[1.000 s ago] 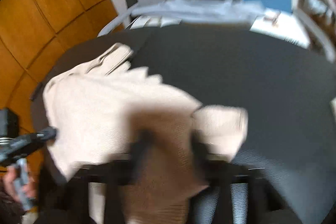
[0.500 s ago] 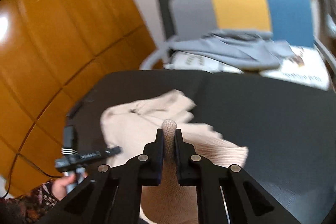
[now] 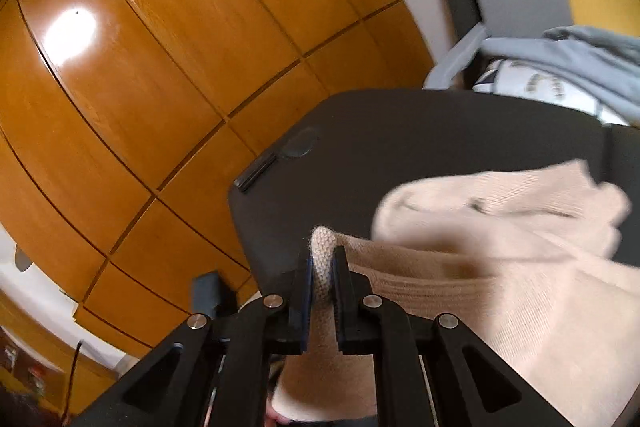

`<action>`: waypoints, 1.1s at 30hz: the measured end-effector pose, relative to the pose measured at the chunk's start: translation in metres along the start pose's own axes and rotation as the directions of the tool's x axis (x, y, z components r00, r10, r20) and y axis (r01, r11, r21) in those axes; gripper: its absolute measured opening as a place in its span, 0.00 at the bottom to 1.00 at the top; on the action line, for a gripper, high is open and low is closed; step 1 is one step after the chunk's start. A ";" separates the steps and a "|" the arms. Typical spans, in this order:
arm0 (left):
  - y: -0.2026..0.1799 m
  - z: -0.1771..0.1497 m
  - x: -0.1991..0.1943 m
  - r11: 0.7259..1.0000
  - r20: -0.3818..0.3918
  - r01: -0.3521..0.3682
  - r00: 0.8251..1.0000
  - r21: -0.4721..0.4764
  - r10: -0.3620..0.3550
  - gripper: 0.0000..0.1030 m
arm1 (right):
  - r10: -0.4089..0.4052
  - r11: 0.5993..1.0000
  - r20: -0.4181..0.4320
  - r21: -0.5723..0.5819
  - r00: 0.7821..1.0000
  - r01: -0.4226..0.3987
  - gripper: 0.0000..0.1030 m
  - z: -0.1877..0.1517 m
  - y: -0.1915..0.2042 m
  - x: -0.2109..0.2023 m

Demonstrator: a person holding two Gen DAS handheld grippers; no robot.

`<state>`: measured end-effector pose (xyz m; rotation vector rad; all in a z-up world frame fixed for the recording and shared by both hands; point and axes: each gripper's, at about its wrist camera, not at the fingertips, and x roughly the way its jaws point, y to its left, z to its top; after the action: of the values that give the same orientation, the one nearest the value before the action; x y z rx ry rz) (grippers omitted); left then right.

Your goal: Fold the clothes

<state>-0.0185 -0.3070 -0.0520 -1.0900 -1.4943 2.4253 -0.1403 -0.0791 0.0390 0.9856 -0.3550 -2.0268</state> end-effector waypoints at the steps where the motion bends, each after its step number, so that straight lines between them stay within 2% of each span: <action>1: 0.003 0.005 -0.007 1.000 0.027 -0.021 0.999 0.002 0.021 0.18 | 0.004 1.000 -0.017 0.013 1.000 -0.003 0.16 0.003 -0.003 0.006; 3: 0.009 0.015 -0.025 0.998 0.092 -0.060 0.994 -0.003 0.060 0.18 | -0.003 0.999 -0.051 0.042 0.999 0.005 0.40 0.010 -0.010 0.016; 4: 0.011 0.019 -0.033 0.997 0.119 -0.071 0.990 -0.007 0.071 0.18 | -0.041 0.998 -0.020 0.043 0.999 0.042 0.46 0.011 -0.019 0.004; 6: 0.006 0.024 -0.041 0.996 0.158 -0.091 0.984 0.017 0.087 0.18 | -0.133 0.990 0.061 0.046 0.989 0.131 0.72 0.014 -0.040 -0.029; 7: 0.001 0.024 -0.043 0.994 0.171 -0.101 0.981 0.042 0.092 0.18 | -0.226 0.973 0.065 0.053 0.972 0.223 0.75 0.013 -0.060 -0.047; 8: -0.006 0.025 -0.043 0.992 0.182 -0.110 0.979 0.067 0.097 0.18 | -0.327 0.944 0.060 0.061 0.943 0.323 0.76 0.011 -0.083 -0.066; 9: -0.015 0.022 -0.037 0.988 0.171 -0.115 0.981 0.104 0.096 0.18 | -0.424 0.905 0.053 0.069 0.904 0.420 0.76 0.009 -0.105 -0.084; 10: -0.029 0.016 -0.025 0.983 0.142 -0.107 0.986 0.152 0.085 0.18 | -0.490 0.870 0.011 0.066 0.872 0.488 0.76 0.006 -0.126 -0.095; 11: -0.043 0.011 -0.013 0.975 0.111 -0.098 0.991 0.201 0.076 0.18 | -0.539 0.839 -0.049 0.053 0.841 0.542 0.76 0.002 -0.148 -0.102; 12: -0.057 0.005 0.005 0.963 0.076 -0.093 0.994 0.254 0.076 0.19 | -0.563 0.821 -0.113 0.032 0.819 0.570 0.76 -0.005 -0.165 -0.103; 14: -0.087 -0.019 0.046 0.921 -0.020 -0.101 0.993 0.375 0.117 0.19 | -0.585 0.800 -0.232 -0.010 0.777 0.600 0.76 -0.018 -0.194 -0.103; 16: -0.103 -0.036 0.084 0.884 -0.110 -0.105 0.979 0.456 0.173 0.19 | -0.557 0.816 -0.309 -0.031 0.771 0.577 0.75 -0.040 -0.209 -0.097; 17: -0.110 -0.048 0.109 0.857 -0.152 -0.125 0.961 0.500 0.229 0.19 | -0.547 0.824 -0.306 -0.030 0.779 0.566 0.72 -0.048 -0.209 -0.097; 20: -0.129 -0.061 0.134 0.787 -0.087 -0.172 0.958 0.593 0.275 0.19 | -0.519 0.841 -0.249 0.022 0.817 0.541 0.36 -0.071 -0.200 -0.110; 21: -0.136 -0.064 0.142 0.758 -0.065 -0.181 0.957 0.626 0.283 0.20 | -0.537 0.829 -0.234 0.030 0.810 0.559 0.30 -0.079 -0.197 -0.116; 23: -0.147 -0.065 0.160 0.728 -0.099 -0.139 0.957 0.671 0.274 0.20 | -0.601 0.786 -0.198 0.029 0.774 0.618 0.26 -0.101 -0.186 -0.136; 24: -0.150 -0.064 0.167 0.722 -0.118 -0.118 0.956 0.682 0.268 0.20 | -0.621 0.769 -0.186 0.047 0.761 0.638 0.25 -0.113 -0.182 -0.147; 25: -0.153 -0.063 0.174 0.716 -0.142 -0.091 0.956 0.692 0.259 0.20 | -0.622 0.759 -0.178 0.101 0.763 0.643 0.25 -0.127 -0.179 -0.160; 27: -0.163 -0.067 0.190 0.701 -0.189 -0.030 0.954 0.712 0.233 0.21 | -0.610 0.743 -0.163 0.222 0.775 0.631 0.25 -0.158 -0.173 -0.185; 29: -0.173 -0.077 0.203 0.679 -0.206 0.002 0.953 0.734 0.220 0.21 | -0.580 0.736 -0.144 0.330 0.802 0.592 0.25 -0.189 -0.163 -0.203; 32: -0.195 -0.092 0.208 0.632 -0.201 0.009 0.951 0.775 0.233 0.21 | -0.552 0.753 -0.125 0.350 0.825 0.557 0.27 -0.213 -0.142 -0.211; 33: -0.196 -0.095 0.205 0.627 -0.207 0.014 0.950 0.779 0.235 0.20 | -0.545 0.762 -0.121 0.342 0.830 0.550 0.30 -0.215 -0.137 -0.211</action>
<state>-0.1669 -0.0483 -0.0260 -1.2320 -0.1864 2.4035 0.0175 0.1918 -0.0684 1.4690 -0.4903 -2.5373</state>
